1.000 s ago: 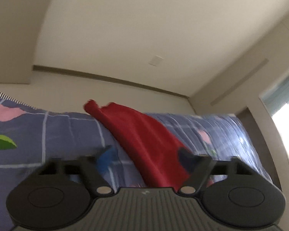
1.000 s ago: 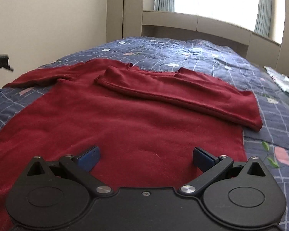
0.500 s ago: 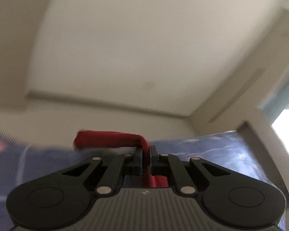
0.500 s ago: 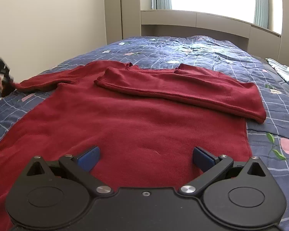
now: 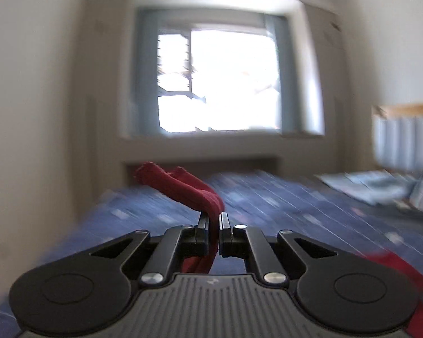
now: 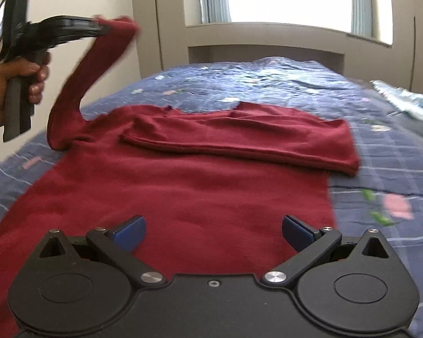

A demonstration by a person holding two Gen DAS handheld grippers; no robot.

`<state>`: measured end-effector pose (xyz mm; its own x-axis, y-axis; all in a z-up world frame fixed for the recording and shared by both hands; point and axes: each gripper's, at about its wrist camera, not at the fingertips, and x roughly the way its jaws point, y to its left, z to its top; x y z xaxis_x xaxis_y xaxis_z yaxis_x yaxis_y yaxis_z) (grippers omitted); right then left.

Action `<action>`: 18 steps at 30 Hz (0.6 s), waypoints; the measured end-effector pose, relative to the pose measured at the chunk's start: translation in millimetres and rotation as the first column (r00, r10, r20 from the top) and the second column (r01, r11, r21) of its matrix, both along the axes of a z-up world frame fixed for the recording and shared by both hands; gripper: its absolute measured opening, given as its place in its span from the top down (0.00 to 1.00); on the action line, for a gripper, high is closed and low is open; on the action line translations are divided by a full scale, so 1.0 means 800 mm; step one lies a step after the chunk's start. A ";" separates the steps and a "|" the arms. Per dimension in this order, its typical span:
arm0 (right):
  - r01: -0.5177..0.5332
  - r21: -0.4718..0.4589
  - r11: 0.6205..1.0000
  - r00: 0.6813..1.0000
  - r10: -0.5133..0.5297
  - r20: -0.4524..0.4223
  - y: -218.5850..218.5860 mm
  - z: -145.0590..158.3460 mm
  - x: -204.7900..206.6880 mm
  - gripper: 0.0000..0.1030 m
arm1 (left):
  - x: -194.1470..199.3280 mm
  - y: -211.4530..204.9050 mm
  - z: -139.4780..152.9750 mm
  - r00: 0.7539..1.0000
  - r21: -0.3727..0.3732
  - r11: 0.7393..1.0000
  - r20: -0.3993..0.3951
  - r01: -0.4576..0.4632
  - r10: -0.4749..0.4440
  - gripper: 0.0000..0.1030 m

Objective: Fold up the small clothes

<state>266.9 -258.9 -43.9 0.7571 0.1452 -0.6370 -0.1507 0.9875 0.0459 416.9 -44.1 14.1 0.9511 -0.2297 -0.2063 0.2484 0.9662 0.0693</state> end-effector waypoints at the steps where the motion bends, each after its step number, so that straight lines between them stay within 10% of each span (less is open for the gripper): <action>1: 0.009 -0.023 1.000 1.000 -0.009 0.002 -0.005 0.002 -0.003 0.00 | -0.001 -0.024 -0.019 0.998 0.015 0.999 -0.042 0.041 -0.041 0.94; 8: 0.077 -0.096 0.992 0.997 -0.078 -0.009 -0.060 0.008 -0.029 0.00 | 0.002 -0.084 -0.136 0.924 0.021 0.985 -0.352 0.168 -0.150 0.90; 10: 0.094 -0.104 0.990 0.995 -0.097 -0.018 -0.070 0.004 -0.035 0.00 | -0.002 -0.075 -0.143 0.909 0.000 0.983 -0.381 0.182 -0.168 0.74; 12: 0.113 -0.100 0.989 0.993 -0.117 -0.034 -0.079 -0.003 -0.038 0.01 | -0.004 -0.077 -0.131 0.906 -0.026 0.980 -0.378 0.196 -0.191 0.31; 18: 0.163 -0.070 0.984 0.986 -0.165 -0.020 -0.079 -0.011 -0.034 0.01 | -0.024 -0.046 -0.102 0.910 -0.069 0.980 -0.365 0.186 -0.198 0.09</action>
